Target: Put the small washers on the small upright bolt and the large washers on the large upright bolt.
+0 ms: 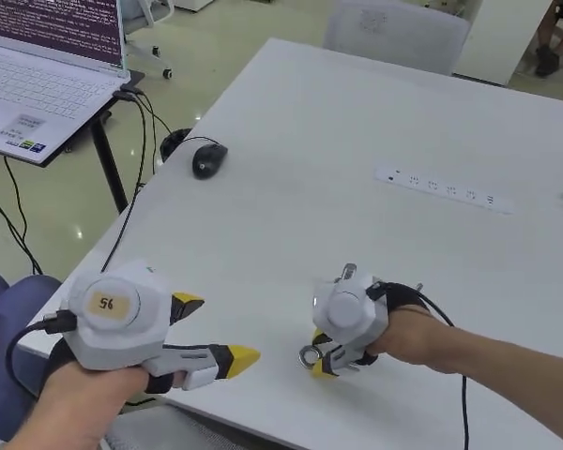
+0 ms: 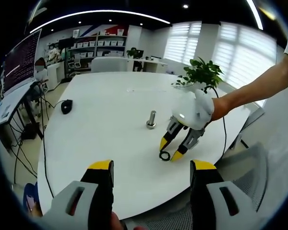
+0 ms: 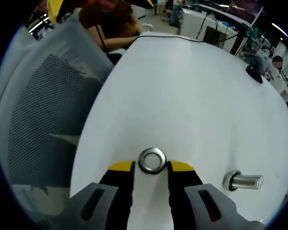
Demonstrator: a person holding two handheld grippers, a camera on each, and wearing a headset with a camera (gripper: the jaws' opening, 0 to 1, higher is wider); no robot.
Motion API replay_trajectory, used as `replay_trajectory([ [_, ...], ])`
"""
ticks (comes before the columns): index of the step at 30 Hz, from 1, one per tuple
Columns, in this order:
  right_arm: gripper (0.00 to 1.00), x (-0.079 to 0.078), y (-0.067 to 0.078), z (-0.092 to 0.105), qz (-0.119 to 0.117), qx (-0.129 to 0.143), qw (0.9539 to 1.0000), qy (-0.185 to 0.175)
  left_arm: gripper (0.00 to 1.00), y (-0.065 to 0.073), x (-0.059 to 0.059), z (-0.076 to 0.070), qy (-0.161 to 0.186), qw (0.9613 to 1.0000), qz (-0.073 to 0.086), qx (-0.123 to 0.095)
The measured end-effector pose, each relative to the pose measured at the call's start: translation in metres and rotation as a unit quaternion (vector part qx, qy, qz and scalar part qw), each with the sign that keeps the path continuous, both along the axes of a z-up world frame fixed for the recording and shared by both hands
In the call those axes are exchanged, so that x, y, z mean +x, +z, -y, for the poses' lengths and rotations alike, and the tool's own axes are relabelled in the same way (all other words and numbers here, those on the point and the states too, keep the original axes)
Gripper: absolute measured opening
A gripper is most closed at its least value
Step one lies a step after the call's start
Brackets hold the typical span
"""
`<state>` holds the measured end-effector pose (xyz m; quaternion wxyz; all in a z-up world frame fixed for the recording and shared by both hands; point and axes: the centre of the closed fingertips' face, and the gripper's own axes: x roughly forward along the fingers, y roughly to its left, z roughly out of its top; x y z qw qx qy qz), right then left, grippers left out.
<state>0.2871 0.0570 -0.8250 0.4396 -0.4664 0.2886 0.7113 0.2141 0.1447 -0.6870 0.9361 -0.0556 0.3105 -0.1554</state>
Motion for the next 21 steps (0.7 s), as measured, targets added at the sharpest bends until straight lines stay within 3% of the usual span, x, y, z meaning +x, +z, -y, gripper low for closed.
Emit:
replay_trajectory([
  [9, 0.25, 0.0001, -0.0001, -0.0018, 0.004, -0.003, 1.0000, 0.005, 0.64, 0.0005, -0.0020, -0.0036, 0.006, 1.0000, 0.000, 0.001],
  [14, 0.27, 0.0004, -0.0001, 0.0025, 0.011, -0.015, 0.9992, 0.037, 0.64, 0.0010, -0.0031, -0.0055, 0.008, 1.0000, 0.000, 0.001],
  [21, 0.27, 0.0003, 0.0000, 0.0026, 0.009, -0.015, 0.9993, 0.033, 0.64, -0.0004, -0.0033, -0.0040, 0.006, 1.0000, -0.002, 0.001],
])
